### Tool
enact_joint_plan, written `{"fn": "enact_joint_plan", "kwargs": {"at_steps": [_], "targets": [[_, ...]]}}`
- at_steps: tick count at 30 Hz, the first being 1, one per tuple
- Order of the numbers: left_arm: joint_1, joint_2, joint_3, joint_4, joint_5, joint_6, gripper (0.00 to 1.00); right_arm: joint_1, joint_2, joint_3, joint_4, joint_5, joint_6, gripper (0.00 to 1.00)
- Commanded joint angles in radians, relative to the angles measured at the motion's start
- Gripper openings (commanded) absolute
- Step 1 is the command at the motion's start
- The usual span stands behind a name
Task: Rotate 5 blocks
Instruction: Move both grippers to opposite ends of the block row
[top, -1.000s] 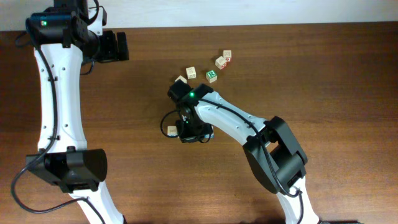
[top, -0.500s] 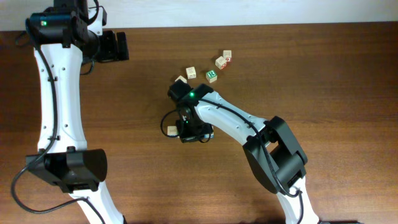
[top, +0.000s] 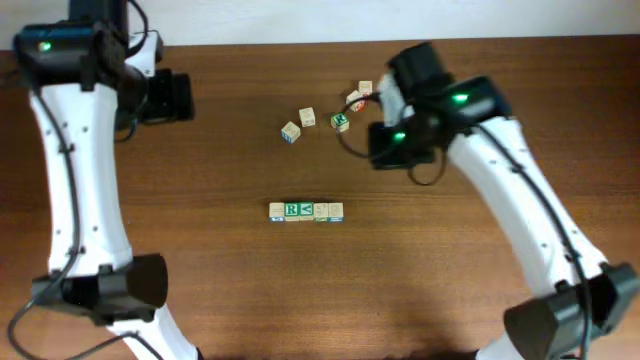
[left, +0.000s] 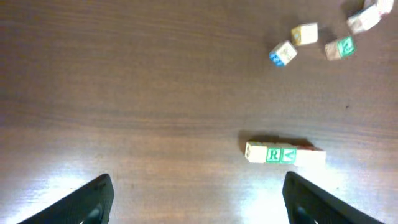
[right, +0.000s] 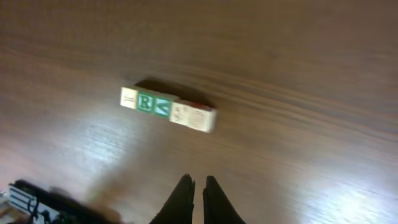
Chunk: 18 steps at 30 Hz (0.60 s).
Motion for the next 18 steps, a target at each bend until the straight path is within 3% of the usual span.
{"fn": "enact_joint_plan", "kwargs": {"at_steps": [1,6,10,14,16,18], "targets": [[0.000,-0.143,-0.085,-0.004,-0.002,-0.035,0.85,-0.045,0.014,-0.014,-0.033,-0.065,-0.194,0.20],[-0.017,-0.288,-0.333,0.035,-0.006,-0.058,0.86,-0.053,0.019,-0.092,0.032,-0.085,-0.214,0.24],[-0.020,-0.378,-0.687,0.259,0.030,-0.058,0.90,-0.068,0.019,-0.208,0.158,-0.195,-0.203,0.28],[-0.019,-0.364,-0.922,0.452,0.144,-0.057,0.92,-0.115,0.019,-0.330,0.258,-0.301,-0.203,0.29],[-0.022,-0.342,-1.046,0.578,0.208,-0.057,0.72,-0.146,0.019,-0.390,0.323,-0.331,-0.203,0.24],[-0.030,-0.320,-1.136,0.679,0.224,-0.058,0.40,-0.163,0.019,-0.424,0.365,-0.330,-0.203,0.13]]}}
